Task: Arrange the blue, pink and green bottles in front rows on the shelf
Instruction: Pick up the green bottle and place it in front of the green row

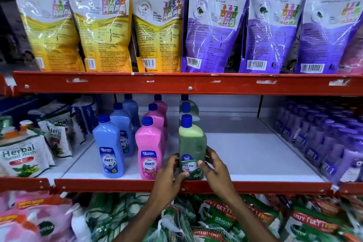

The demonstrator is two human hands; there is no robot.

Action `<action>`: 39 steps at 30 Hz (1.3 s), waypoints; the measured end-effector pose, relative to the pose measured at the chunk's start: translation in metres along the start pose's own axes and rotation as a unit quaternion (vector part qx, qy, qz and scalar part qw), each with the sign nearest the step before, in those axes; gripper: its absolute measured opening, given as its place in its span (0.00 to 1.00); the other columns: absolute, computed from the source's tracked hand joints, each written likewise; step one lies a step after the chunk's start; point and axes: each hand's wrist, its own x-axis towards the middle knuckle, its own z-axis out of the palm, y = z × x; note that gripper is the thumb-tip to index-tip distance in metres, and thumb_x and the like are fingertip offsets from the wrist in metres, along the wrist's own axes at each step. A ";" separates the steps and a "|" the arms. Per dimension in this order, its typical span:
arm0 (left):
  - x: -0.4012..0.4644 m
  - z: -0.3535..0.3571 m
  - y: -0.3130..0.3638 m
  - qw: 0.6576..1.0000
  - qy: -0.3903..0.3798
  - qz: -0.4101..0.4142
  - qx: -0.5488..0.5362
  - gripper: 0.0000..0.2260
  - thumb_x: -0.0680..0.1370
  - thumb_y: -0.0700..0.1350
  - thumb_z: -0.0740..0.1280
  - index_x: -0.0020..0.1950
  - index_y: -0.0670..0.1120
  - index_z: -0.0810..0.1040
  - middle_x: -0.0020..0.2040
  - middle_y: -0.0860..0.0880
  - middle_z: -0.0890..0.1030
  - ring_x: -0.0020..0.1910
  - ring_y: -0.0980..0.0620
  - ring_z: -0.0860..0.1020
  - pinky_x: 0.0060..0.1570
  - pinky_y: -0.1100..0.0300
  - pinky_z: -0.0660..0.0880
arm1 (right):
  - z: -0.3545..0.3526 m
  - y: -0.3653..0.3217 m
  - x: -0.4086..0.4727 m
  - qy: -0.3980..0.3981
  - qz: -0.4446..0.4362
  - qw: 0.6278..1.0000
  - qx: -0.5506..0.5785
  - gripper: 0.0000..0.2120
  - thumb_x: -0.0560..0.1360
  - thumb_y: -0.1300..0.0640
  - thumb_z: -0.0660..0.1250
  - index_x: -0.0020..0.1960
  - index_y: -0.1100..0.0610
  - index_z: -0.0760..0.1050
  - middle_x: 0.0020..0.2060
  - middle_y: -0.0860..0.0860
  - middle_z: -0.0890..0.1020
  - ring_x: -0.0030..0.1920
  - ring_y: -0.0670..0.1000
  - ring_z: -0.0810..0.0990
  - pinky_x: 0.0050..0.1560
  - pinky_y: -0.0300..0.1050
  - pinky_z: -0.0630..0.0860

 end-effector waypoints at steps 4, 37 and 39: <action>-0.033 -0.014 -0.006 0.977 0.210 0.039 0.028 0.17 0.76 0.47 0.70 0.62 0.56 0.71 0.60 0.61 0.73 0.59 0.61 0.75 0.61 0.61 0.73 | 0.032 0.005 -0.015 0.096 -0.001 0.994 -0.057 0.46 0.70 0.47 0.73 0.77 0.47 0.47 0.73 0.47 0.66 0.68 0.50 0.71 0.66 0.53 0.74; -0.009 -0.135 -0.098 0.957 0.260 -0.118 0.047 0.49 0.62 0.49 0.82 0.75 0.45 0.58 0.70 0.41 0.72 0.65 0.41 0.75 0.59 0.49 0.77 | 0.198 -0.043 0.004 0.180 0.018 0.971 -0.156 0.49 0.67 0.45 0.76 0.75 0.59 0.50 0.68 0.61 0.70 0.62 0.59 0.75 0.57 0.52 0.78; -0.007 -0.135 -0.103 0.955 0.266 -0.118 0.050 0.44 0.62 0.46 0.82 0.72 0.46 0.62 0.65 0.41 0.76 0.60 0.41 0.78 0.54 0.50 0.78 | 0.200 -0.041 0.008 0.191 0.021 0.971 -0.146 0.45 0.67 0.49 0.76 0.74 0.58 0.52 0.61 0.59 0.74 0.54 0.56 0.78 0.50 0.48 0.80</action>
